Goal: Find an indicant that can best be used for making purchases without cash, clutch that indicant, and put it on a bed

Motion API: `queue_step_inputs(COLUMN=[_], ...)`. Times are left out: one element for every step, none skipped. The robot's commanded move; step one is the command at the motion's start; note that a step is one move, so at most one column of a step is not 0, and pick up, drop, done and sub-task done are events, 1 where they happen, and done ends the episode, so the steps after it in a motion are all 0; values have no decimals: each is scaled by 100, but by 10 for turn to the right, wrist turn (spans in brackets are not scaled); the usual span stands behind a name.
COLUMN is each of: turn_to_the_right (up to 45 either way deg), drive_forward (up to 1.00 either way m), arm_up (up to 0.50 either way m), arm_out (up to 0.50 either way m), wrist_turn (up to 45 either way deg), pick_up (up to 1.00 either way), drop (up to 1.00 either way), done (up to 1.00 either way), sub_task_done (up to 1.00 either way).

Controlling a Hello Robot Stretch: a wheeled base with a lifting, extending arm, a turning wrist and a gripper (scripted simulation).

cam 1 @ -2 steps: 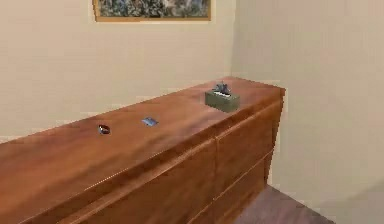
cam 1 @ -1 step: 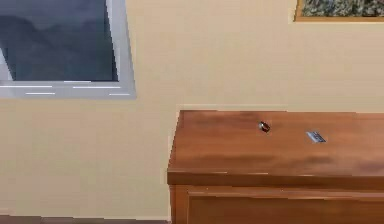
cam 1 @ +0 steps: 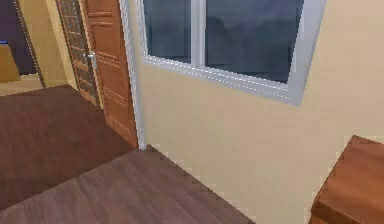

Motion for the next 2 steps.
queue_step_inputs(turn_to_the_right=[-120,450], drive_forward=[0,0], arm_up=[0,0], arm_out=[0,0], wrist_turn=[0,0], pick_up=[0,0], drop=[0,0], done=[0,0], sub_task_done=[0,0])
